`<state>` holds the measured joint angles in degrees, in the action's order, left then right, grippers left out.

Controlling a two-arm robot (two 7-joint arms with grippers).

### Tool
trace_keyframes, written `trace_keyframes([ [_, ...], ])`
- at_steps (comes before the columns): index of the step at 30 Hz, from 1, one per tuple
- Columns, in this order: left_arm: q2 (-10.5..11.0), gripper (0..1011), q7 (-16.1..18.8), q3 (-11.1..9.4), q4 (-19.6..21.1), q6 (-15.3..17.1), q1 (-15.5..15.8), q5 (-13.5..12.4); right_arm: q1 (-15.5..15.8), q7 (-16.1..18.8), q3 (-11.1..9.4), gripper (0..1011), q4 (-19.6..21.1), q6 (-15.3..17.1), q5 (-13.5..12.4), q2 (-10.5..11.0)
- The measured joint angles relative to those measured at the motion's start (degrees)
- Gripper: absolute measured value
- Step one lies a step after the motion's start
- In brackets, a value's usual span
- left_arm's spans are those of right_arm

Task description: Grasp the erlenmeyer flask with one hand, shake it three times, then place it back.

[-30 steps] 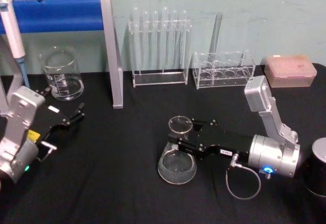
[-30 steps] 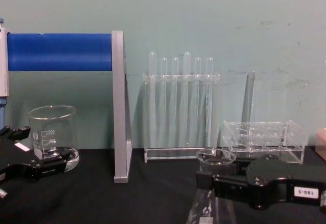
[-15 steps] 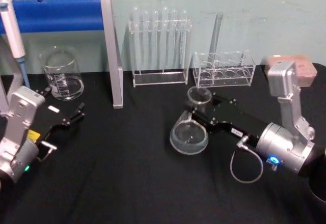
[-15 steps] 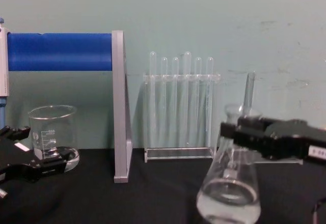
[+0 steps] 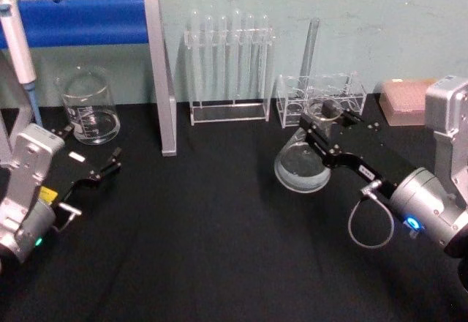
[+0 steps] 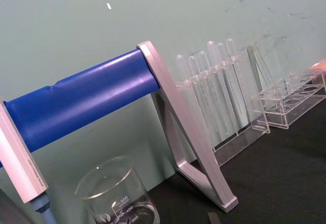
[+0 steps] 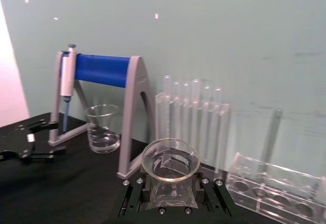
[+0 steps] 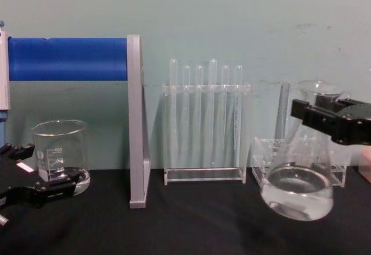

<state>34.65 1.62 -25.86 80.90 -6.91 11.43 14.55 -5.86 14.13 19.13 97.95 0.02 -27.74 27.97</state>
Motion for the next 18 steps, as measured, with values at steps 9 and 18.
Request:
trace_keyframes([
  [9,0.0,1001,0.0,0.0,0.0,0.0,0.0,0.0,2.61,-2.9,-2.8,452,2.0,0.65,1.87,-0.52],
  [18,0.0,1001,0.0,0.0,0.0,0.0,0.0,0.0,3.86,-3.82,-4.38,452,2.79,1.69,2.89,-1.38],
])
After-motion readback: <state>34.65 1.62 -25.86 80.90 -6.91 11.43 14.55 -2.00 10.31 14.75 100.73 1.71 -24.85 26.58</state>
